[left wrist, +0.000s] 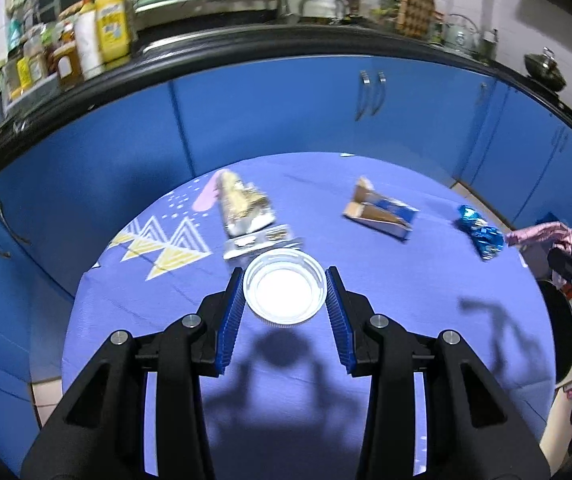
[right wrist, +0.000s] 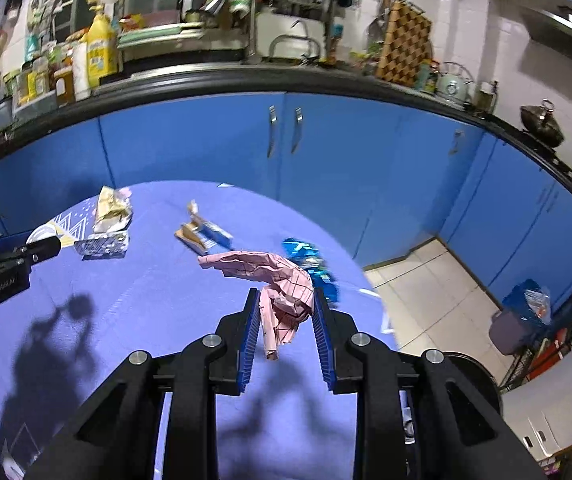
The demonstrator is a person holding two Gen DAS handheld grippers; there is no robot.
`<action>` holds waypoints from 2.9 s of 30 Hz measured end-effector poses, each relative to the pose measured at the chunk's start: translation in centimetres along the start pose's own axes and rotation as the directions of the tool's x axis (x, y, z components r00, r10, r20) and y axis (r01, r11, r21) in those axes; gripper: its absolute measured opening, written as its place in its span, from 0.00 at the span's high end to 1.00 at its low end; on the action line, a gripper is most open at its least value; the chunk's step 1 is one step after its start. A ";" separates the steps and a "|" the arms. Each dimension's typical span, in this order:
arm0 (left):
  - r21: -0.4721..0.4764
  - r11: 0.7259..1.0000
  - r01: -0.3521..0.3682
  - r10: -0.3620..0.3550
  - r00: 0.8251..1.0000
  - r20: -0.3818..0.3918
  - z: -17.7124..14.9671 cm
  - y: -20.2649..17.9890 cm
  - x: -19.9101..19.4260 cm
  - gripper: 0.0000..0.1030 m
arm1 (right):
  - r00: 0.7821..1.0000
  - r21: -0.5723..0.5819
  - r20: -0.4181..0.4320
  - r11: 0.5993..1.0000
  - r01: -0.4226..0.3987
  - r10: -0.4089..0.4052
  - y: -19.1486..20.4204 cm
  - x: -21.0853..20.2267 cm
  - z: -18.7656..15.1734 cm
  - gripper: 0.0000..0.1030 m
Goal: Collect trash
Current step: 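Grasp the pink cloth with the right gripper while the left grasps the white lid, then carry the pink cloth and white lid over the black bin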
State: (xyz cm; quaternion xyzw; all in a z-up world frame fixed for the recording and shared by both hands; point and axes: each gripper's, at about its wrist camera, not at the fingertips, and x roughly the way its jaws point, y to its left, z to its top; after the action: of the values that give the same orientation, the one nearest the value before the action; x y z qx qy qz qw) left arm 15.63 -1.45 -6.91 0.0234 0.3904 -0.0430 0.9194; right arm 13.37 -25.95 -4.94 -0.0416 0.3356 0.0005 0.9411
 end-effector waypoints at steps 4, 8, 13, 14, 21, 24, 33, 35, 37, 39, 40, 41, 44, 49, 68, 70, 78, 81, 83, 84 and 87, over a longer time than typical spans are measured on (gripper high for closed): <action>0.045 0.999 0.024 -0.024 1.000 0.010 0.0 -2.9 -1.2 0.60 | 1.000 0.023 0.019 0.999 0.025 -0.025 -2.0 -1.5 -0.5 0.75; 0.086 0.995 0.052 -0.054 0.998 0.017 0.1 -5.9 -2.1 0.60 | 0.998 0.051 0.031 0.997 0.052 -0.054 -4.3 -2.7 -1.1 0.75; 0.141 0.986 0.084 -0.088 0.996 0.026 0.1 -9.7 -2.9 0.60 | 0.994 0.087 0.037 0.992 0.095 -0.099 -7.5 -4.3 -2.2 0.75; 0.148 0.985 0.090 -0.095 0.995 0.025 0.1 -10.3 -2.9 0.60 | 0.994 0.092 0.038 0.990 0.103 -0.107 -8.0 -4.6 -2.3 0.75; 0.226 0.964 0.143 -0.151 0.988 0.020 0.4 -15.9 -3.5 0.60 | 0.986 0.160 0.040 0.975 0.151 -0.160 -12.5 -6.0 -3.7 0.75; 0.253 0.954 0.159 -0.170 0.985 0.019 0.4 -17.7 -3.7 0.60 | 0.983 0.180 0.037 0.969 0.169 -0.178 -14.0 -6.3 -4.2 0.75; 0.317 0.928 0.197 -0.210 0.978 0.006 0.6 -22.9 -3.7 0.60 | 0.977 0.232 0.030 0.952 0.197 -0.210 -17.6 -6.6 -5.8 0.75; 0.332 0.921 0.204 -0.217 0.976 0.003 0.6 -24.0 -3.7 0.60 | 0.976 0.243 0.027 0.949 0.202 -0.215 -18.2 -6.6 -6.2 0.75; 0.346 0.915 0.209 -0.224 0.975 0.002 0.5 -25.0 -3.7 0.60 | 0.976 0.256 0.023 0.945 0.205 -0.218 -19.0 -6.6 -6.5 0.75; 0.358 0.909 0.215 -0.230 0.973 0.000 0.5 -26.0 -3.7 0.60 | 0.975 0.265 0.019 0.942 0.207 -0.220 -19.6 -6.6 -6.8 0.75; 0.363 0.906 0.219 -0.234 0.972 -0.003 0.4 -26.4 -3.7 0.60 | 0.975 0.270 0.018 0.940 0.209 -0.222 -20.0 -6.6 -7.1 0.75; 0.370 0.902 0.222 -0.237 0.972 -0.005 0.4 -27.0 -3.7 0.60 | 0.975 0.274 0.016 0.939 0.210 -0.223 -20.3 -6.6 -7.2 0.75; 0.387 0.894 0.228 -0.243 0.970 -0.009 0.3 -28.3 -3.6 0.60 | 0.974 0.284 0.014 0.935 0.213 -0.226 -21.1 -6.6 -7.6 0.75; 0.411 0.881 0.235 -0.252 0.968 -0.014 0.1 -30.2 -3.5 0.60 | 0.972 0.303 0.013 0.928 0.219 -0.233 -22.3 -6.6 -8.1 0.75; 0.431 0.867 0.250 -0.267 0.963 -0.022 0.9 -32.4 -2.5 0.60 | 0.968 0.308 0.026 0.923 0.230 -0.250 -23.5 -6.2 -7.6 0.75; 0.428 0.868 0.252 -0.267 0.963 -0.025 0.9 -32.2 -2.4 0.60 | 0.967 0.309 0.026 0.922 0.232 -0.252 -23.6 -6.1 -7.4 0.75; 0.424 0.869 0.255 -0.266 0.963 -0.033 1.0 -32.1 -1.8 0.60 | 0.964 0.318 0.009 0.914 0.250 -0.267 -24.2 -5.3 -7.7 0.73; 0.425 0.869 0.255 -0.265 0.964 -0.036 1.0 -32.2 -1.6 0.60 | 0.965 0.344 -0.005 0.906 0.247 -0.261 -24.6 -5.1 -7.9 0.44; 0.424 0.869 0.255 -0.265 0.964 -0.036 1.1 -32.3 -1.6 0.60 | 0.962 0.367 0.017 0.897 0.247 -0.272 -24.9 -5.5 -8.1 0.30; 0.424 0.869 0.255 -0.265 0.963 -0.037 1.1 -32.3 -1.6 0.60 | 0.962 0.374 0.026 0.895 0.244 -0.273 -25.1 -5.8 -8.1 0.29; 0.426 0.868 0.256 -0.266 0.963 -0.036 1.1 -32.3 -1.5 0.60 | 0.960 0.380 0.025 0.891 0.248 -0.278 -25.4 -5.9 -8.1 0.29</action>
State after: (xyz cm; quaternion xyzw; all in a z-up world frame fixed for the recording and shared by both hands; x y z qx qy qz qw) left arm 12.21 -33.56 -5.37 0.1704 0.3602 -0.2512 0.8821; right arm 4.39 -51.72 -5.47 0.0931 0.2835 -0.1890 0.9356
